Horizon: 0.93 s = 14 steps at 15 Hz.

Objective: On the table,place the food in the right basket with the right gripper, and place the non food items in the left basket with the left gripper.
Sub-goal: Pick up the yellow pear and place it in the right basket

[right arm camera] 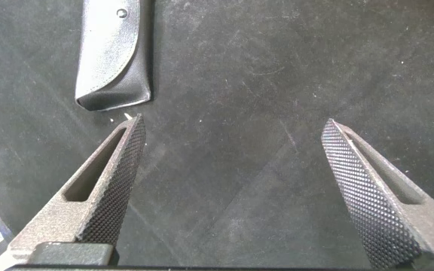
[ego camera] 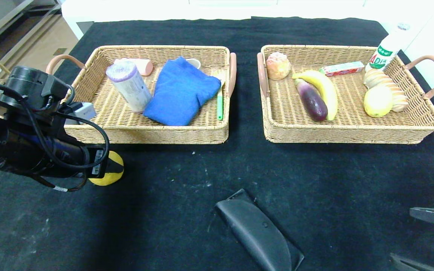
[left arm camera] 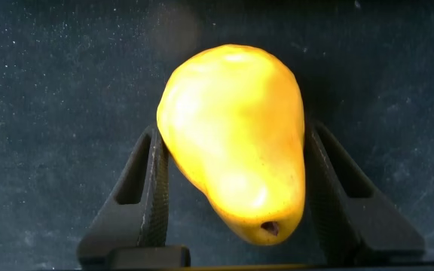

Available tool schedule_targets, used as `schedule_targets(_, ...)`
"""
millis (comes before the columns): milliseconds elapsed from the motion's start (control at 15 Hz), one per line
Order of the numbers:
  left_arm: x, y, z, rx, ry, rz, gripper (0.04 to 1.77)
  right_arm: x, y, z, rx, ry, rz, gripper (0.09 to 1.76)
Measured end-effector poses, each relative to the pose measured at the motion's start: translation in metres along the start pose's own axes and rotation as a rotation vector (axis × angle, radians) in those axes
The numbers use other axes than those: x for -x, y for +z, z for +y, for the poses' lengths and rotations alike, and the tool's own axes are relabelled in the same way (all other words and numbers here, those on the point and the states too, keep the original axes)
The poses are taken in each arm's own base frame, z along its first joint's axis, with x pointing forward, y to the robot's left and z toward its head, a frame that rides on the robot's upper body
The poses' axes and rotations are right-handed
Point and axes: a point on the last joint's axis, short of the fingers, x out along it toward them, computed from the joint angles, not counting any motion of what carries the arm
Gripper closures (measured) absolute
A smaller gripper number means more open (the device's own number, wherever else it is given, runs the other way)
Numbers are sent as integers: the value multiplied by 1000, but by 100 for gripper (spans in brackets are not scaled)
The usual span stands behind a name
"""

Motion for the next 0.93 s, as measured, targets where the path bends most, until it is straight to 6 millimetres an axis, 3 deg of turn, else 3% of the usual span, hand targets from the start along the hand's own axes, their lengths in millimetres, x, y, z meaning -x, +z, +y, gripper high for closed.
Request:
schedule_targets(267,2,-1,0,-1,-1,-1,74,0,0,0,1,1,-2,14)
schedule_targets(467,15,2,-6,-14,-28,-43,74,3,2,1,6,-1,-15,14)
schedule_targets(733,46,8,-36,-82,-137,-142,74,5,5,1,8,-9,-31,14)
schedule_targets(933,65,18,-70,-153,-239,-216,74,7,10,-1,12,-37,-46,14)
